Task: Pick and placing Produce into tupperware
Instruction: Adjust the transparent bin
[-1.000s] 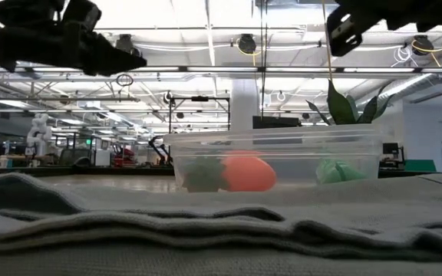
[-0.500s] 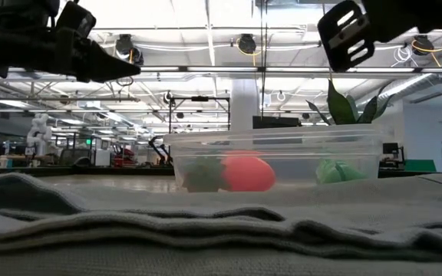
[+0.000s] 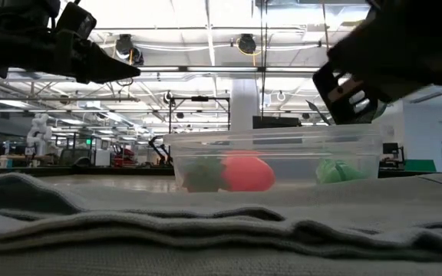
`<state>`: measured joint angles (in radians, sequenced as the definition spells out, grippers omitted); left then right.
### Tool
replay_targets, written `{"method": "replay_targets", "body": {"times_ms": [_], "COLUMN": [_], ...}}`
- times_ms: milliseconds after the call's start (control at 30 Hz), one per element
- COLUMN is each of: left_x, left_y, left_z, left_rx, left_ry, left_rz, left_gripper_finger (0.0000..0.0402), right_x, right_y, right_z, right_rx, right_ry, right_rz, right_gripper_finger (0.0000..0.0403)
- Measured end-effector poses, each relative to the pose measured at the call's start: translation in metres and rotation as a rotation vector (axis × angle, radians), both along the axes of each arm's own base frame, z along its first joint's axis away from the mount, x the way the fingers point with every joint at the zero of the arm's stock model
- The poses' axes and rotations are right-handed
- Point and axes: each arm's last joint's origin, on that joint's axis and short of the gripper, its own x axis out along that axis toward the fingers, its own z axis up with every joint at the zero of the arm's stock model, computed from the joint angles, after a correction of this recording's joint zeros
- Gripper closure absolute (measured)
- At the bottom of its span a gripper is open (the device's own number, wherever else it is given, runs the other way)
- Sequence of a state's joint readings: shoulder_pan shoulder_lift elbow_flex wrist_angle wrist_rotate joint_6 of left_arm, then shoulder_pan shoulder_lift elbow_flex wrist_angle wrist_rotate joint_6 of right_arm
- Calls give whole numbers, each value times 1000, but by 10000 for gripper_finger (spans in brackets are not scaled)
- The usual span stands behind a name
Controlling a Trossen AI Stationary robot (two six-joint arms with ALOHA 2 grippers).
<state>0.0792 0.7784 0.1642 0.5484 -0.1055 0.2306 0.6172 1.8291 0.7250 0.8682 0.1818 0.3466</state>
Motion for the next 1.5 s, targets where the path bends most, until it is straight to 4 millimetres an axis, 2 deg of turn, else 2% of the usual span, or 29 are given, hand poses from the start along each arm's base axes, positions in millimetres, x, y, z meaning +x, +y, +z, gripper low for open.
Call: {"method": "replay_targets", "body": {"times_ms": [167, 333, 467, 767, 1033, 1167, 1300, 1500], "left_x": [0, 0, 0, 0, 0, 0, 0, 0], "left_y": [0, 0, 0, 0, 0, 0, 0, 0], "left_z": [0, 0, 0, -1, -2, -3, -3, -4], "left_rx": [0, -3, -3, 10, 18, 17, 16, 7], "left_ry": [0, -1, -1, 10, 22, 34, 36, 39], "left_rz": [0, 0, 0, 0, -1, -1, -1, 0], "left_gripper_finger": [376, 376, 376, 376, 376, 376, 376, 376], "right_x": [-1, -1, -5, -12, -4, -2, -2, -14], "right_y": [-3, -8, -16, -34, -51, -48, -35, -13], "right_z": [-6, 6, 8, 21, 16, 23, 35, 35], "right_rx": [-45, -135, -227, -219, -211, -198, -121, -83], "right_ry": [43, -24, 37, 157, 211, 141, 45, 46], "right_rz": [-48, -164, -251, -322, -337, -316, -227, -148], "right_gripper_finger": [403, 403, 403, 403, 403, 403, 403, 403]}}
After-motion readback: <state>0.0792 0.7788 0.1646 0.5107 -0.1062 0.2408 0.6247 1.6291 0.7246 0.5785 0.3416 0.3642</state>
